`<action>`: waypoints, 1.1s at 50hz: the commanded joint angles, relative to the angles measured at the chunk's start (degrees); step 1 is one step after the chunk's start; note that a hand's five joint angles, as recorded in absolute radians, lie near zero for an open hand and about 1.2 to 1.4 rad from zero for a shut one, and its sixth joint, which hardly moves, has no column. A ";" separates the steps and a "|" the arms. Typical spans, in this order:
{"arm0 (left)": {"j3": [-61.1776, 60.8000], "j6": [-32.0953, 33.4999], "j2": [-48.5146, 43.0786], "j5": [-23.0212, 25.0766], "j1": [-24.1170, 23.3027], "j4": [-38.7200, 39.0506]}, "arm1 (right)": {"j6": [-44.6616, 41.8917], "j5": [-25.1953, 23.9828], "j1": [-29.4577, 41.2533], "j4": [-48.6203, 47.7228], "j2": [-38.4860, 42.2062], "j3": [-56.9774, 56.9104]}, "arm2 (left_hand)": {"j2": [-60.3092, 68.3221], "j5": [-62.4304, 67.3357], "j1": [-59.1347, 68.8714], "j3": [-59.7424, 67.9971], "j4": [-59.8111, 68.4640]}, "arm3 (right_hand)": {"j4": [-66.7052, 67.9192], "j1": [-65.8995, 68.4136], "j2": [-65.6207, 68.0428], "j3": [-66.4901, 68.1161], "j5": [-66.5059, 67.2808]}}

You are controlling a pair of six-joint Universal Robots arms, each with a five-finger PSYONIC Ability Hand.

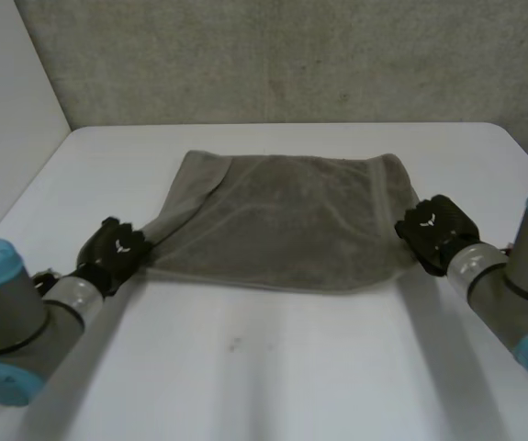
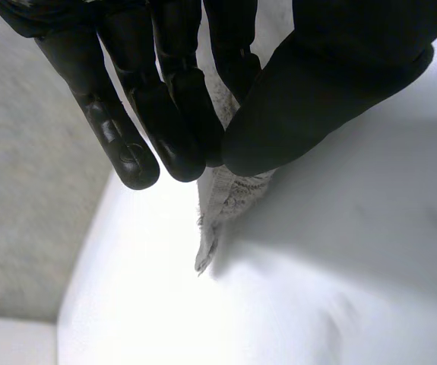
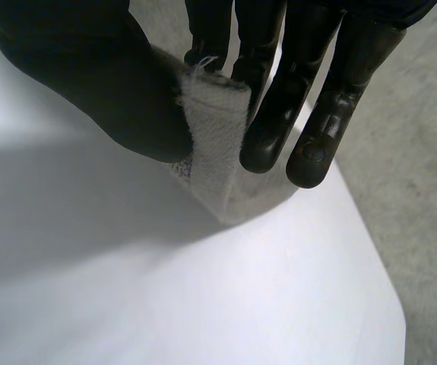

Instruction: Fold the towel.

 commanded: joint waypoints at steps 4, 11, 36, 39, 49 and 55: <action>-4.66 2.91 15.59 -2.54 4.07 -18.71 | -3.46 1.87 -2.51 14.20 -14.09 4.21 | 10.21 10.42 11.21 10.30 10.25 | 11.49 25.09 12.27 11.89 13.65; -9.49 3.09 28.40 -3.68 4.95 -45.89 | -11.00 1.96 -6.27 32.08 -24.79 9.21 | 10.21 10.42 11.21 10.30 10.25 | 11.49 25.09 12.27 11.89 13.65; 2.68 -0.61 12.99 -1.39 0.92 -35.24 | -10.68 6.16 -4.45 23.19 -9.19 -1.21 | 10.21 10.42 11.21 10.30 10.25 | 11.49 25.09 12.27 11.89 13.65; 7.20 -0.87 10.05 -2.36 -0.68 -34.44 | -9.62 8.37 -2.95 21.06 -7.06 -5.28 | 10.21 10.42 11.21 10.30 10.25 | 11.49 25.09 12.27 11.89 13.65; 49.50 -16.04 7.94 -6.75 -6.91 -20.06 | 3.27 14.09 1.09 3.53 -2.75 -39.88 | 10.21 10.42 11.21 10.30 10.25 | 11.49 25.09 12.27 11.89 13.65; 61.52 -24.69 9.09 -10.62 -7.27 -8.34 | 9.98 14.26 0.92 -13.49 -6.09 -40.61 | 10.21 10.42 11.21 10.30 10.25 | 11.49 25.09 12.27 11.89 13.65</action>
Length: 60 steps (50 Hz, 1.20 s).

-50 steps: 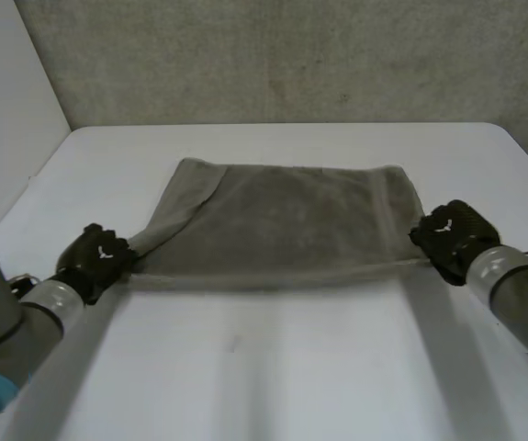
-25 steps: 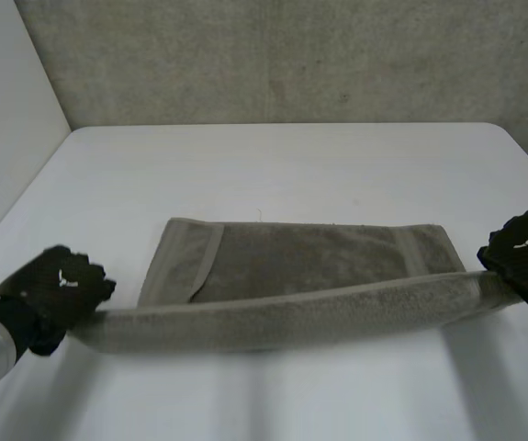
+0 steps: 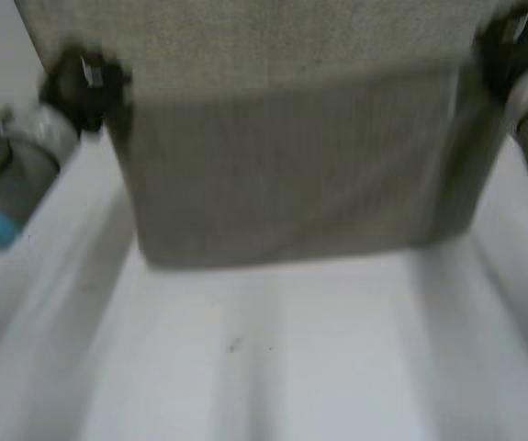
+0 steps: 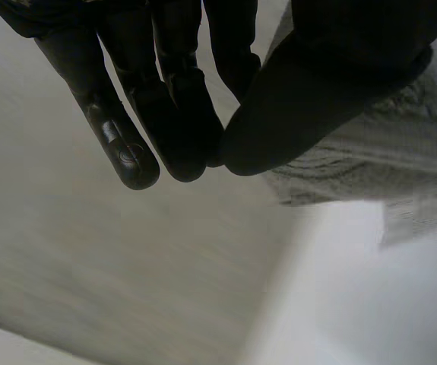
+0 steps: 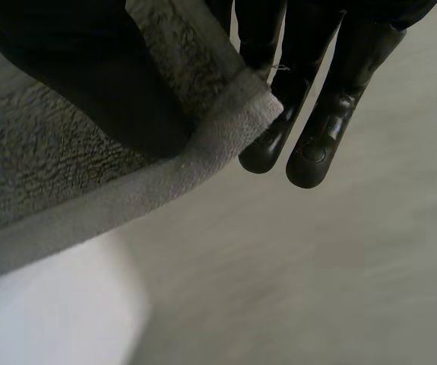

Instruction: Fold the towel.

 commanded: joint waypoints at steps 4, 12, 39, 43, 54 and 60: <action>19.42 -18.49 3.66 -5.49 -0.74 20.80 | 8.22 -0.50 0.06 -19.74 -5.64 -1.64 | 10.20 10.33 10.98 10.27 10.23 | 11.49 25.09 12.26 11.88 13.66; 0.99 -17.62 4.54 -5.14 1.80 16.67 | 8.48 -6.73 -0.37 -13.93 -5.47 7.67 | 10.20 10.33 10.98 10.27 10.23 | 11.49 25.09 12.26 11.88 13.66; -41.84 0.66 2.15 -1.62 2.78 13.95 | 3.30 -14.04 -4.24 -0.04 -2.47 35.80 | 10.20 10.33 10.98 10.27 10.23 | 11.49 25.09 12.26 11.88 13.66; -43.52 0.66 4.80 -1.36 2.60 12.80 | 3.47 -14.39 -5.38 -0.04 -5.38 37.84 | 10.20 10.33 10.98 10.27 10.23 | 11.49 25.09 12.26 11.88 13.66; -46.25 0.40 10.51 1.09 3.12 12.54 | 4.27 -15.18 -8.72 -1.00 -7.66 42.14 | -31.49 -31.37 -30.71 -31.42 -31.46 | 11.49 25.09 12.26 11.88 13.66; -46.42 0.23 10.78 9.43 9.35 12.28 | 5.14 -15.36 -9.34 -1.44 -7.23 42.32 | -30.99 -30.86 -30.21 -30.92 -30.96 | 11.49 25.09 12.26 11.88 13.66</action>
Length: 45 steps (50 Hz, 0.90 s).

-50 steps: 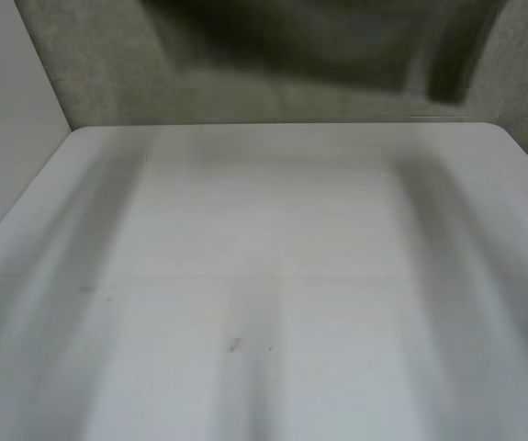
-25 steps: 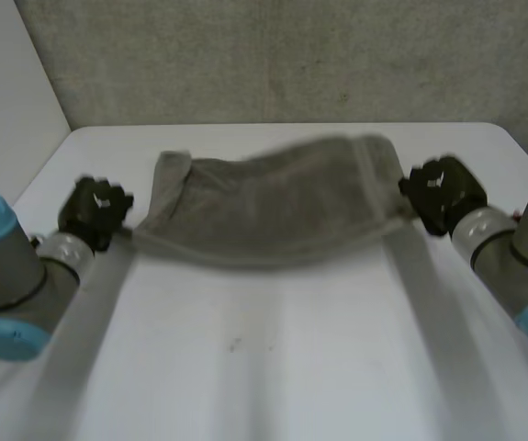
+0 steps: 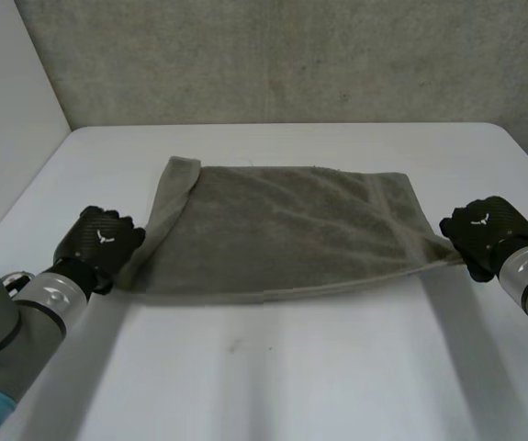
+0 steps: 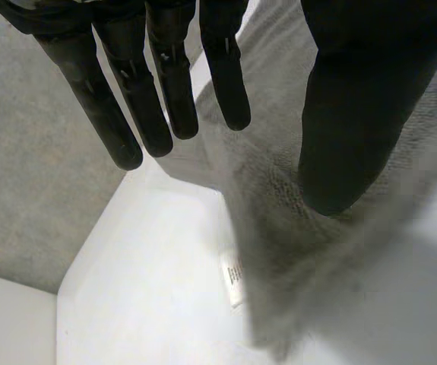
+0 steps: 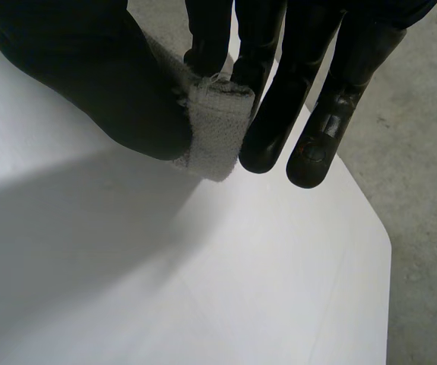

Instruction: Fold the towel.

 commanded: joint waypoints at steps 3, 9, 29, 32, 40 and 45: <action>0.00 -0.38 -0.25 13.26 9.55 -0.65 | 2.43 -1.14 -0.85 -0.50 0.87 0.28 | 3.52 3.59 3.34 3.48 3.49 | 11.48 25.09 12.26 11.89 13.66; 0.26 -0.65 -2.63 19.87 14.31 -2.41 | 4.99 -3.08 -1.12 -0.42 0.87 0.45 | 3.86 3.93 3.67 3.82 3.83 | 11.48 25.09 12.26 11.89 13.66; 1.05 2.60 -10.89 30.42 18.88 -2.32 | 5.78 -3.43 -1.47 -0.50 1.23 0.89 | 5.20 5.27 5.02 5.17 5.18 | 11.48 25.09 12.26 11.89 13.66; 1.58 3.04 -12.56 30.42 18.88 -1.88 | 5.78 -3.43 -1.47 -0.59 1.23 0.98 | 10.92 10.99 10.74 10.88 10.89 | 11.48 25.09 12.26 11.89 13.66; 3.95 3.31 -16.69 29.89 18.79 0.84 | 5.78 -3.08 -1.47 -0.77 1.67 0.98 | 43.55 43.62 43.37 43.52 43.53 | 11.48 25.09 12.26 11.89 13.66; 4.57 3.22 -13.97 28.40 18.70 0.49 | 5.69 -2.56 -1.64 -0.68 1.31 0.19 | 44.71 44.78 44.53 44.67 44.68 | 11.48 25.09 12.26 11.89 13.66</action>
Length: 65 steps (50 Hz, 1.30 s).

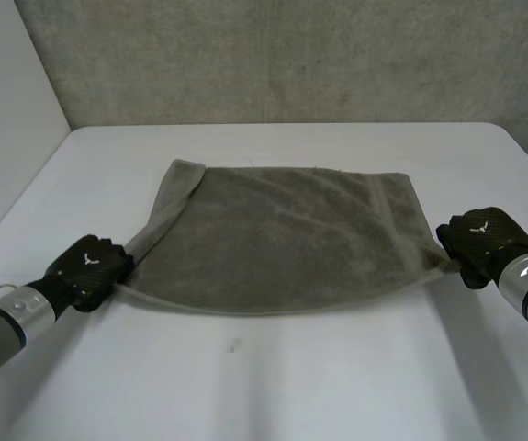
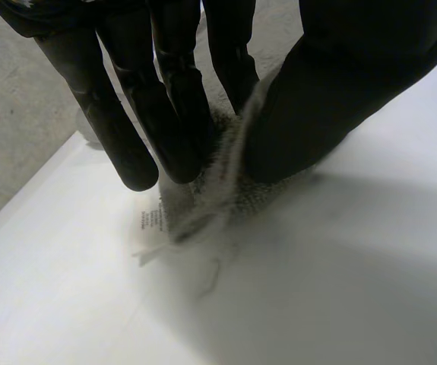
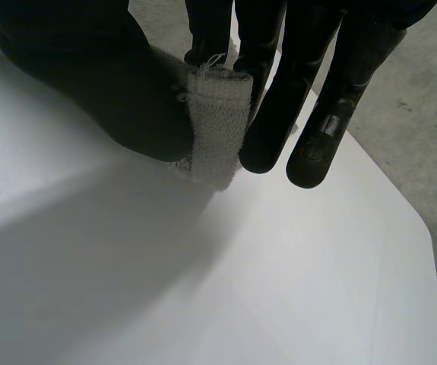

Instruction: Fold the towel.

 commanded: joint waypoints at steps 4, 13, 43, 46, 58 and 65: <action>0.26 -1.17 11.78 -3.94 -0.34 -0.71 | -0.16 1.11 -0.16 0.85 -2.03 -2.89 | 20.36 21.08 20.86 21.02 20.95 | 11.49 25.09 12.26 11.89 13.66; 2.62 -12.39 37.53 -5.35 -1.57 -5.90 | 1.07 4.00 0.28 11.72 -14.77 -16.05 | 20.36 21.08 20.86 21.02 20.95 | 11.49 25.09 12.26 11.89 13.66; 31.90 -12.16 8.74 -25.48 -11.94 -38.78 | -11.50 12.71 6.96 35.75 6.75 -41.75 | 20.36 21.08 20.86 21.02 20.95 | 11.49 25.09 12.26 11.89 13.66; 37.26 -8.65 3.73 -30.40 -14.84 -39.22 | -11.41 13.59 8.63 33.82 10.18 -44.30 | 20.36 21.08 20.86 21.02 20.95 | 11.49 25.09 12.26 11.89 13.66; 65.90 -12.14 3.80 -31.98 -20.56 -18.62 | -6.49 19.39 12.32 -3.65 9.66 -63.11 | 20.36 21.08 20.86 21.02 20.95 | 11.49 25.09 12.26 11.89 13.66; 64.07 -21.48 7.59 -32.34 -19.50 -3.44 | -6.40 18.25 12.50 -8.64 5.43 -55.29 | 20.36 21.08 20.86 21.02 20.95 | 11.49 25.09 12.26 11.89 13.66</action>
